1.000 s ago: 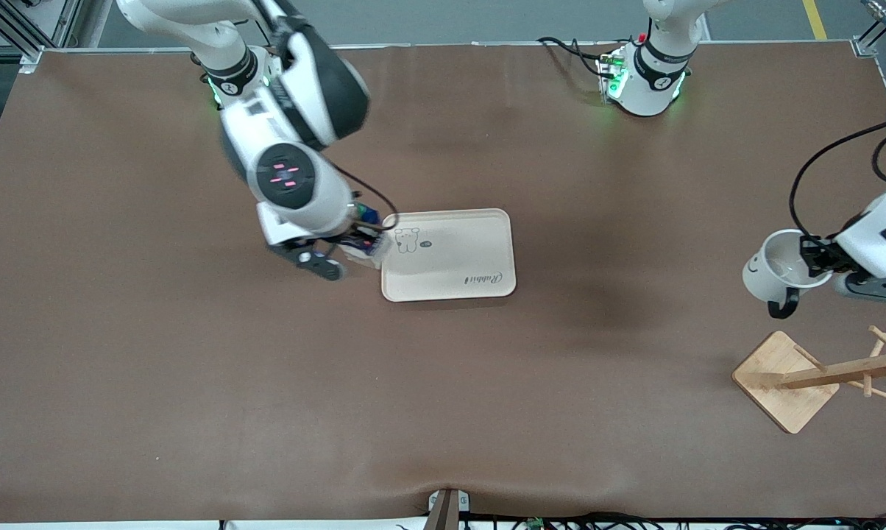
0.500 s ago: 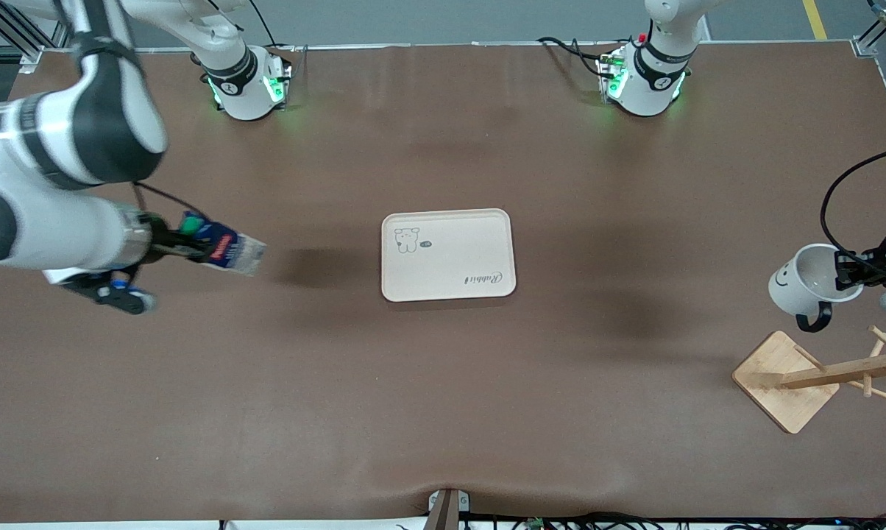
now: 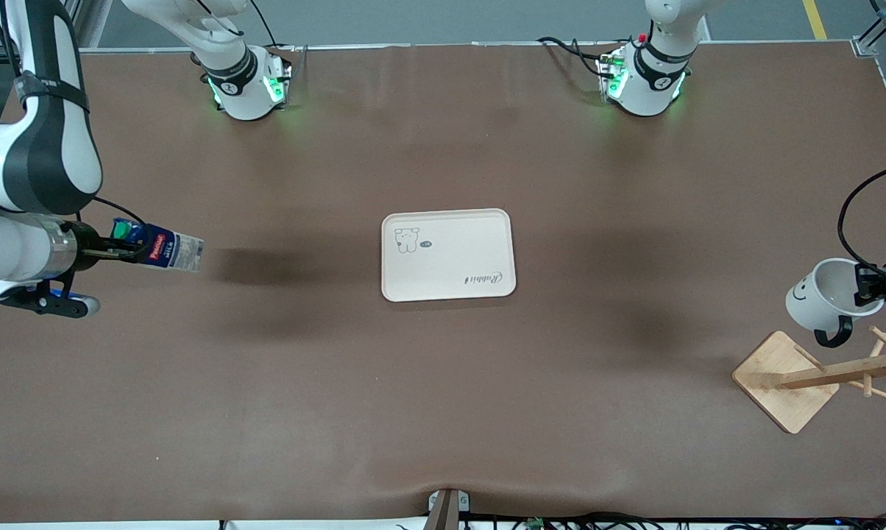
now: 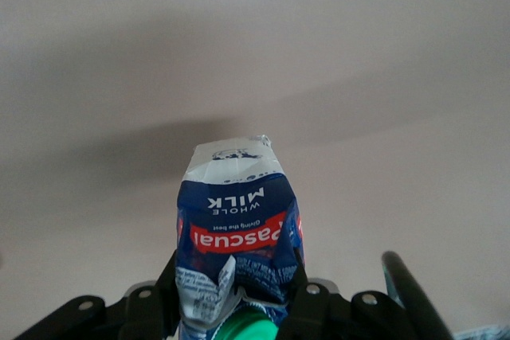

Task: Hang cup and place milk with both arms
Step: 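Lower the milk with the right gripper while the left gripper aligns the mug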

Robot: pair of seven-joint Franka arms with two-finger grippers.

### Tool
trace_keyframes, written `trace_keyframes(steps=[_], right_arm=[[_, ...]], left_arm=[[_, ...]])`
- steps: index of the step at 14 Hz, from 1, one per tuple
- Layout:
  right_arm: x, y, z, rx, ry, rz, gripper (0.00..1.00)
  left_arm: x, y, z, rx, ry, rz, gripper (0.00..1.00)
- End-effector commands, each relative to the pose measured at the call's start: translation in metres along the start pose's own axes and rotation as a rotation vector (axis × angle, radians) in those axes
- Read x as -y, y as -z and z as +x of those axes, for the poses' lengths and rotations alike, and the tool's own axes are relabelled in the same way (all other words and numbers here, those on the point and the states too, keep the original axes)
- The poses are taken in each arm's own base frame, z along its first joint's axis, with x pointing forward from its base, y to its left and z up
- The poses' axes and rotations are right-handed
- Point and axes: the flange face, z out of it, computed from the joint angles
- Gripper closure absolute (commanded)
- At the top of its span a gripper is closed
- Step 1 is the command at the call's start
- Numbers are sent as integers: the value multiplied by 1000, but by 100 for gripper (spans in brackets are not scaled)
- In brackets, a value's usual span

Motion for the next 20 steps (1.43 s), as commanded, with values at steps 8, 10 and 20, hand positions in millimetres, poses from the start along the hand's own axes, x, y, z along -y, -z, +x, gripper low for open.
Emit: trace_keyframes(steps=[8,10,20], right_arm=[[-61,-107,-34,-36,48,26,100],[-59,-117,-36,-14,44,34,94],[-59,-122,-37,2,44,49,0]], left_arm=[[37,-3,-5,-37,-73,-18,100],[40,-1,-6,-39,-68,-16,100],[78,-8,-25,-56,-120,-60,100]])
